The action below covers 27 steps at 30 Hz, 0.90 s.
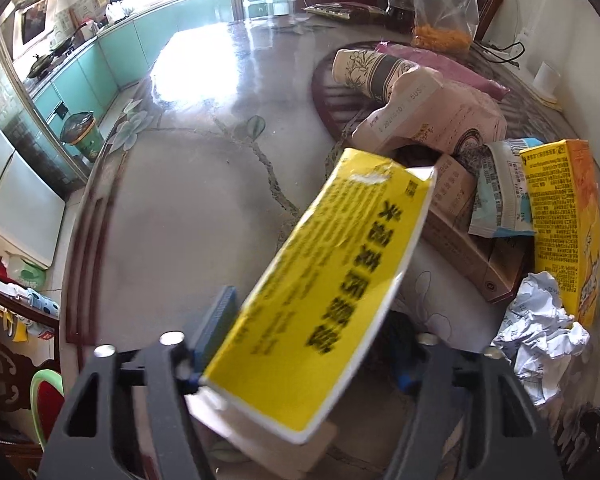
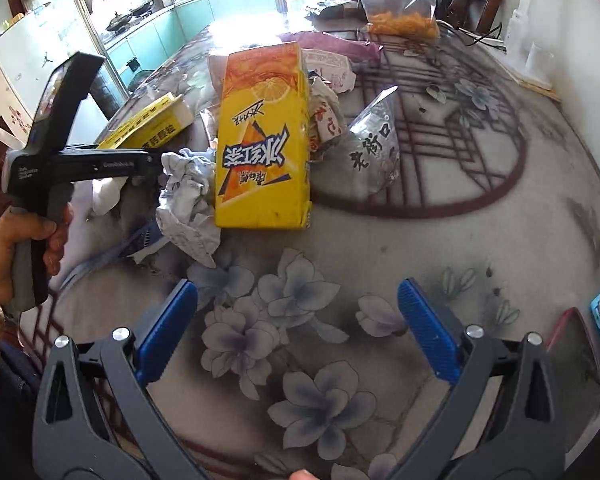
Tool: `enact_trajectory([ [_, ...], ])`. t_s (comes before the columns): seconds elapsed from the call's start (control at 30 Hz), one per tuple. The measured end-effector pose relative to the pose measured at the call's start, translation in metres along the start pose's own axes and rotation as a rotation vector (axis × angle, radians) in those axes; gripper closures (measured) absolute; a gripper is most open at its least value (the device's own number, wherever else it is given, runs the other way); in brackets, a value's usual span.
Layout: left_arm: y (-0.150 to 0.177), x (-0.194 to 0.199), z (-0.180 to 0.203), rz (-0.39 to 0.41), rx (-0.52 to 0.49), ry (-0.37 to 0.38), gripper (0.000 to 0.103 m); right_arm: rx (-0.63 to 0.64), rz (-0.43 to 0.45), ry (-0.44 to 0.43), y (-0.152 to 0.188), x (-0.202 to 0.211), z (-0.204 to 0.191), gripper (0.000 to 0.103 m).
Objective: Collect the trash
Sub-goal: 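Grasp the yellow medicine box with the left tool while the right tool grasps the orange drink carton, then carry both boxes over the red bucket and open both tools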
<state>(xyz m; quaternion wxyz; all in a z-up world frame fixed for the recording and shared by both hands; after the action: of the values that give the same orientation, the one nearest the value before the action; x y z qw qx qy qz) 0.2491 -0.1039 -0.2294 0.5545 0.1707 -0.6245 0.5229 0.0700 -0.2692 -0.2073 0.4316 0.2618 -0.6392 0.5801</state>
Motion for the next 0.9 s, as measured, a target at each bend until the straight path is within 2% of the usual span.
enact_trajectory([
  [0.13,-0.002,0.012,-0.005,0.016,0.035,0.009,0.074,-0.076,-0.075,-0.089,0.003,-0.008,0.004,0.004],
  [0.2,-0.001,0.032,-0.007,0.053,0.065,0.016,0.074,-0.067,-0.066,-0.076,0.002,-0.005,0.003,0.004],
  [0.33,0.008,0.089,-0.009,0.165,0.138,0.093,0.074,0.025,0.053,0.031,-0.018,0.013,-0.009,0.005],
  [0.43,0.021,0.124,-0.007,0.252,0.171,0.141,0.074,0.041,0.046,-0.007,-0.04,0.014,-0.022,0.005],
  [0.5,0.031,0.137,-0.008,0.285,0.157,0.098,0.074,0.044,0.03,-0.022,-0.058,0.006,-0.03,0.005],
  [0.67,0.031,0.138,-0.022,0.287,0.137,0.035,0.074,0.025,-0.019,-0.009,-0.087,-0.017,-0.04,0.024],
  [0.77,0.031,0.138,-0.029,0.284,0.153,0.05,0.074,0.035,-0.042,0.029,-0.093,-0.031,-0.039,0.033],
  [0.9,0.029,0.137,-0.025,0.284,0.125,0.042,0.074,0.044,-0.08,0.044,-0.094,-0.046,-0.037,0.035],
])
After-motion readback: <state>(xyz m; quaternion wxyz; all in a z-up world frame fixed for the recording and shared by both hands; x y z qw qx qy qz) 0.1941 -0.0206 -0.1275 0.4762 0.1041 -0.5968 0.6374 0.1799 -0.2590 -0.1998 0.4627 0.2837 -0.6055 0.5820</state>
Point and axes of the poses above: each gripper's, at about its wrist camera, not at the fingertips, and x roughly against the way its jaws point, z to its right, y to its underside, the point moved 6 cm from there along -x, roughly the way its jaws point, and after that the axes turned 11 degrees about y, right-handed, at the moved point
